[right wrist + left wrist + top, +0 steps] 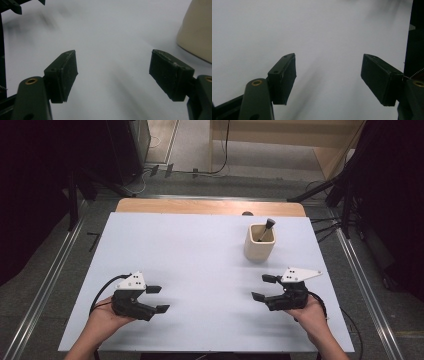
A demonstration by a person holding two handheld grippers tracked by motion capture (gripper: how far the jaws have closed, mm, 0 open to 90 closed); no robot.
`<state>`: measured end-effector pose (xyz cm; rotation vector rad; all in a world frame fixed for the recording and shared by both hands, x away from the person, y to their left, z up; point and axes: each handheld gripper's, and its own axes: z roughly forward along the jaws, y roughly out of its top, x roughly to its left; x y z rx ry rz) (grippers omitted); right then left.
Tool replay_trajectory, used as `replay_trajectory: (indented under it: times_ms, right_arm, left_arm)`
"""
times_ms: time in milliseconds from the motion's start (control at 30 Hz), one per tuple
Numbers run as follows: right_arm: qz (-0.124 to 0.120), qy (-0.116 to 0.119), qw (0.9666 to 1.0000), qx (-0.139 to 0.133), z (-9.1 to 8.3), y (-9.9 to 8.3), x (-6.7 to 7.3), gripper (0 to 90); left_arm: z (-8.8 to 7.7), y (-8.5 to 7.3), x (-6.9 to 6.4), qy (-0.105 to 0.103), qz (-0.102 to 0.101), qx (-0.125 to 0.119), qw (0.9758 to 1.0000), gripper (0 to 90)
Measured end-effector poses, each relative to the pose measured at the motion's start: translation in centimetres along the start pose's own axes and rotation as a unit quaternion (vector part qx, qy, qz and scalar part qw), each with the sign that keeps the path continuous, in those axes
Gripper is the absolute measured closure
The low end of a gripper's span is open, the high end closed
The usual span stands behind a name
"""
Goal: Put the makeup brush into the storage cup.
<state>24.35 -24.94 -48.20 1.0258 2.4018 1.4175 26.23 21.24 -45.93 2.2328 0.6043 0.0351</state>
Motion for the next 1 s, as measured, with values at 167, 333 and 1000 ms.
replay_trajectory:
  times_ms: [167,333,1000]
  right_arm:
    - [0.0,0.005,1.0,0.004,0.18,-0.02,0.03,23.5]
    - [-0.002,0.015,0.9999,-0.002,0.19,0.15,0.3,23.5]
    - [-0.001,0.021,0.9997,0.011,0.48,0.04,0.22,23.5]
  left_arm:
    - [0.0,0.0,0.02,0.0,0.0,0.001,1.0,28.9]
    - [0.02,0.0,-0.01,0.0,0.001,0.004,1.0,28.9]
    - [0.05,0.04,0.0,-0.001,-0.001,0.004,1.0,28.8]
